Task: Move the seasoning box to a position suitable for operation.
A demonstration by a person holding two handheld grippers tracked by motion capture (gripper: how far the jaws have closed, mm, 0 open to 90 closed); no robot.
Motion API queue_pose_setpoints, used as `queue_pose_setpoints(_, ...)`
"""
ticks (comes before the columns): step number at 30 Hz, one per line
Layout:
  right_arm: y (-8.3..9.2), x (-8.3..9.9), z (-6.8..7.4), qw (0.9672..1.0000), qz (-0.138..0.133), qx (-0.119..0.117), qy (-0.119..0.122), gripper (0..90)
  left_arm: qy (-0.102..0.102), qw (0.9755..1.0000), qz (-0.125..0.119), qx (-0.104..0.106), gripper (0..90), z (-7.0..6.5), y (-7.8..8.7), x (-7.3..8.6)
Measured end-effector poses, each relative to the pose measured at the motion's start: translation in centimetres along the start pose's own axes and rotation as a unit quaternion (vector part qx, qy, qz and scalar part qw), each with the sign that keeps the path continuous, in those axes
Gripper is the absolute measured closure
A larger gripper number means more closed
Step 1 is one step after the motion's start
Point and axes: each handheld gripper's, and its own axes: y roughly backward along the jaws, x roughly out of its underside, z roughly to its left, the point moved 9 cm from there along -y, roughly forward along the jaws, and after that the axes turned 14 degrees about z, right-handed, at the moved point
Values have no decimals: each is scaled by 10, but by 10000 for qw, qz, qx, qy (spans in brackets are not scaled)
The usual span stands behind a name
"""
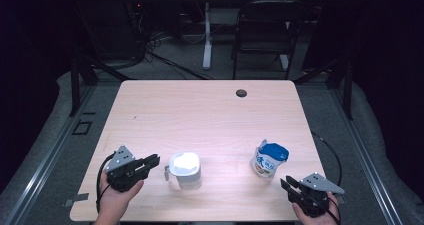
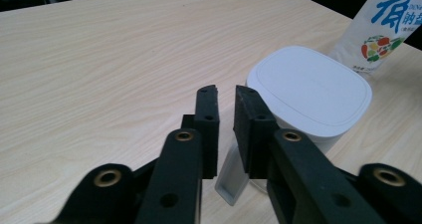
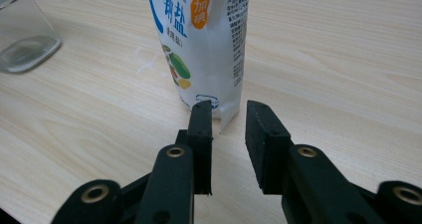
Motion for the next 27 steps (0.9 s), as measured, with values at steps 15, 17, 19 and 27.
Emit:
queue_pose_setpoints(15,6,3,5,10000,32,-39,63,868,-230,9996,81,128,900,-13,-4,-9)
queue_pose_setpoints(17,6,2,5,10000,-6,-51,32,877,-241,9995,116,144,900,-13,-4,-9)
queue_pose_setpoints(19,7,3,6,10000,-2,-67,28,885,-242,9995,95,180,900,-15,-6,-10)
queue_pose_setpoints(27,8,4,6,10000,32,-61,63,892,-358,9989,223,220,900,-23,-13,-10)
